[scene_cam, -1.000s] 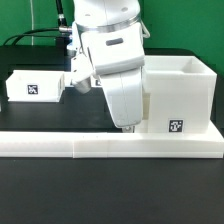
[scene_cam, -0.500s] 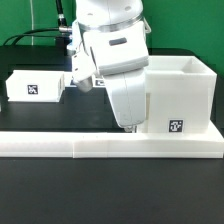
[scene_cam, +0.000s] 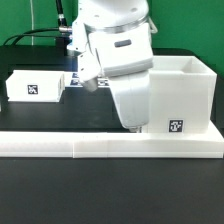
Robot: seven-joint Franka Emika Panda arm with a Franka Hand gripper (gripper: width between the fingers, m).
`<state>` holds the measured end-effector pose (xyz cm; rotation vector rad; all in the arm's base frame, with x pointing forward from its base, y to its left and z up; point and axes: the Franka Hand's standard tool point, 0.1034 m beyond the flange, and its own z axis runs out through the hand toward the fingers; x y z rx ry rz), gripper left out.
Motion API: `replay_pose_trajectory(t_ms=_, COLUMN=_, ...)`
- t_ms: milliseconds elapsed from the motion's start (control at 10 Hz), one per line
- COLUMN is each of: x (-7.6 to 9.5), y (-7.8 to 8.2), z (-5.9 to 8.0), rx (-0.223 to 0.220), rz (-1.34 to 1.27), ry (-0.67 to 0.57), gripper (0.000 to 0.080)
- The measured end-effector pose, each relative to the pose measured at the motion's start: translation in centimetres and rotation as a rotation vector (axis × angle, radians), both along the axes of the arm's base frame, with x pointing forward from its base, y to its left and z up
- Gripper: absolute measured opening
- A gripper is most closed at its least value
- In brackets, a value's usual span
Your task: Assemble drawer
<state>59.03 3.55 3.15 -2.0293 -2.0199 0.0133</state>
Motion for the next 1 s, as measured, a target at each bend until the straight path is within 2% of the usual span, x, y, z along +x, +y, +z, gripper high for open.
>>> replay_pose_trajectory(t_ms=200, x=0.0, y=-0.2, z=-0.1, rx=-0.002, rz=0.002, ry=0.000, gripper=0.0649)
replay_pose_trajectory(t_ms=300, x=-0.1, y=-1.3, z=-0.1, rx=0.007, rz=0.044, ry=-0.010, gripper=0.0649)
replay_pose_trajectory(t_ms=400, x=0.0, y=-3.3, z=0.0, rx=0.015, rz=0.076, ry=-0.023, gripper=0.0649)
replay_pose_trajectory(t_ms=500, x=0.0, y=-4.7, z=0.3, rx=0.021, rz=0.097, ry=-0.034, gripper=0.0649)
replay_pose_trajectory(t_ms=700, x=-0.4, y=-7.5, z=2.0, rx=0.011, rz=0.098, ry=-0.088, gripper=0.0649)
replay_pose_trajectory(t_ms=800, x=-1.6, y=-8.5, z=2.6, rx=0.002, rz=0.075, ry=-0.110, gripper=0.0649)
replay_pose_trajectory(t_ms=1000, x=-5.5, y=-9.8, z=3.0, rx=-0.008, rz=0.029, ry=-0.135, gripper=0.0649)
